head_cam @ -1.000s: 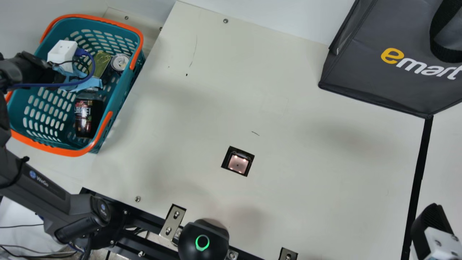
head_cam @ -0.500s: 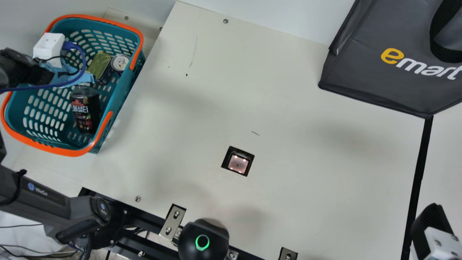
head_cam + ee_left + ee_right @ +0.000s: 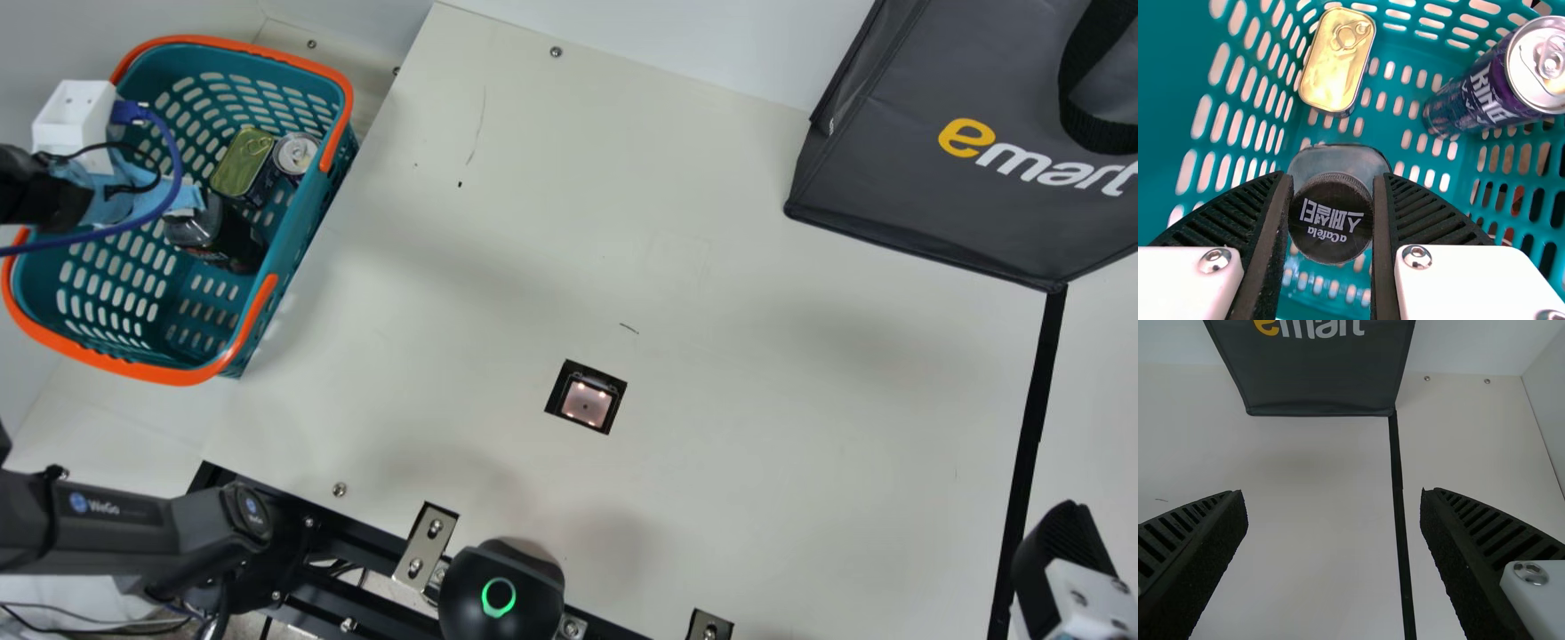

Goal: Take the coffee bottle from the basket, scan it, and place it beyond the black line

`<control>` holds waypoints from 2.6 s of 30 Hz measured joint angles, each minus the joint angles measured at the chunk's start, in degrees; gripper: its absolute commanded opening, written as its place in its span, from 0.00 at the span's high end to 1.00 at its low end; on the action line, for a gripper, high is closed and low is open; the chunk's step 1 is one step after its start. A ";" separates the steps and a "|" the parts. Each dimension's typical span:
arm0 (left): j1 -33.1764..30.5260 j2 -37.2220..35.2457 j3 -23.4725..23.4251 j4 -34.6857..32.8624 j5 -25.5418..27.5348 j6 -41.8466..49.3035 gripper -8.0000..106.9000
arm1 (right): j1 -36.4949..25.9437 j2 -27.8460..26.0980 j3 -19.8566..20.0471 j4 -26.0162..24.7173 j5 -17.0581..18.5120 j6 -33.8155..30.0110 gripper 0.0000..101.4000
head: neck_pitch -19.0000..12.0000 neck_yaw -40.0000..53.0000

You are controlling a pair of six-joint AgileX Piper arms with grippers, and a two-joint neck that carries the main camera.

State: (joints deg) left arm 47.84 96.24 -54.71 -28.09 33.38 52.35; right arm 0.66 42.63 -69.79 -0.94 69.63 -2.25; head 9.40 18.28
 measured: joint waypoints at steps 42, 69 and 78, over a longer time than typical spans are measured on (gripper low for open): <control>2.59 -15.77 -11.00 2.61 16.83 -5.64 0.84 | 0.00 0.00 0.00 0.00 -0.05 0.00 0.10 | 0.00 0.00; -7.55 -23.07 -17.58 3.75 25.60 -11.03 0.84 | 0.00 0.00 0.00 0.00 -0.10 0.00 0.10 | 0.00 0.00; -14.50 -23.98 -18.41 5.01 25.52 -14.52 0.84 | 0.00 0.00 0.00 0.00 -0.10 0.00 0.10 | 0.00 0.00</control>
State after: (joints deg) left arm 33.34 72.26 -73.11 -23.08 58.90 37.83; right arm 0.66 42.63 -69.79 -0.94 69.53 -2.25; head 9.40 18.28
